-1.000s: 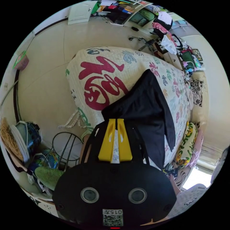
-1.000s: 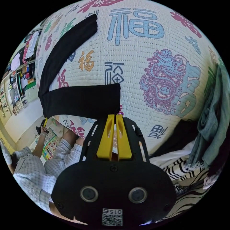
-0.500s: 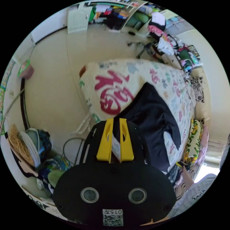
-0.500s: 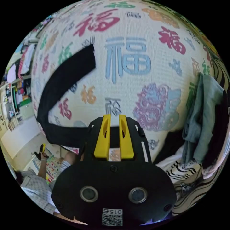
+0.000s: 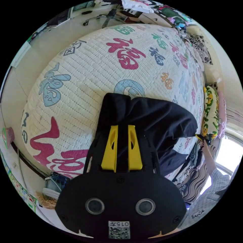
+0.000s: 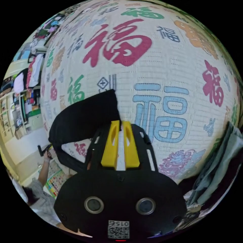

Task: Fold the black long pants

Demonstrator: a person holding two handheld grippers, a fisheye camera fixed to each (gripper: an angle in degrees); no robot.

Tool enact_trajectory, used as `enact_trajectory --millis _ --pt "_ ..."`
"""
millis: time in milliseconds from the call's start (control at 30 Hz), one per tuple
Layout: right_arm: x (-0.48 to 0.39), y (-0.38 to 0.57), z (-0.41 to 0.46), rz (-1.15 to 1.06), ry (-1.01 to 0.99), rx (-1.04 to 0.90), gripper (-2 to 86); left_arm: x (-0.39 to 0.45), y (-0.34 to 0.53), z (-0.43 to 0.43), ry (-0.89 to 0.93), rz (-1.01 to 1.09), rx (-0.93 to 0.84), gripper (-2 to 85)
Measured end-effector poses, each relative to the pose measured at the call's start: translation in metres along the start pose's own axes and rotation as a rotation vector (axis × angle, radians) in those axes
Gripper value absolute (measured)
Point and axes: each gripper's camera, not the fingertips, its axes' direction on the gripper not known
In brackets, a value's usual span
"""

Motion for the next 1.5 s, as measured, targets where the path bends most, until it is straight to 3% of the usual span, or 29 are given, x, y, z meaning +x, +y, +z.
enact_trajectory --millis 100,200,300,367,433,633,800,933,1167,1300,1500 --pt "-0.012 -0.001 -0.017 -0.095 -0.219 -0.038 -0.6 0.007 -0.002 -0.008 -0.047 0.007 -0.003 2.4" --pt "-0.022 -0.006 -0.038 -0.102 -0.197 -0.053 -0.8 0.011 -0.006 -0.018 -0.043 -0.026 -0.01 0.9" --pt "-0.019 -0.021 -0.069 -0.064 -0.246 0.05 -0.3 0.023 -0.013 -0.027 -0.101 0.0 -0.014 0.3" --pt "-0.024 -0.031 -0.078 -0.106 -0.174 0.05 0.5 0.029 -0.017 -0.03 -0.116 0.011 -0.034 0.1" --pt "-0.039 -0.038 -0.063 -0.176 -0.019 -0.093 3.3 0.033 -0.02 -0.032 -0.121 0.008 -0.045 0.1" --pt "-0.054 -0.023 -0.018 -0.26 -0.029 -0.251 8.3 0.044 -0.027 -0.043 -0.099 -0.015 -0.048 0.0" --pt "-0.051 -0.02 -0.021 -0.227 -0.105 -0.186 0.3 0.057 -0.03 -0.055 -0.079 -0.044 -0.044 0.0" --pt "-0.052 -0.017 -0.037 -0.211 -0.187 -0.144 -0.8 0.069 -0.033 -0.062 -0.088 -0.03 -0.055 -0.1" --pt "-0.076 -0.029 -0.062 -0.244 -0.11 -0.088 -0.9 0.1 -0.032 -0.082 -0.153 0.015 -0.034 -0.5" --pt "-0.077 -0.036 -0.099 -0.196 -0.16 -0.045 -0.9 0.117 -0.033 -0.102 -0.208 0.071 -0.001 -0.7" --pt "-0.095 -0.074 -0.087 -0.152 -0.028 -0.154 0.6 0.15 -0.042 -0.093 -0.255 0.146 -0.056 0.0"
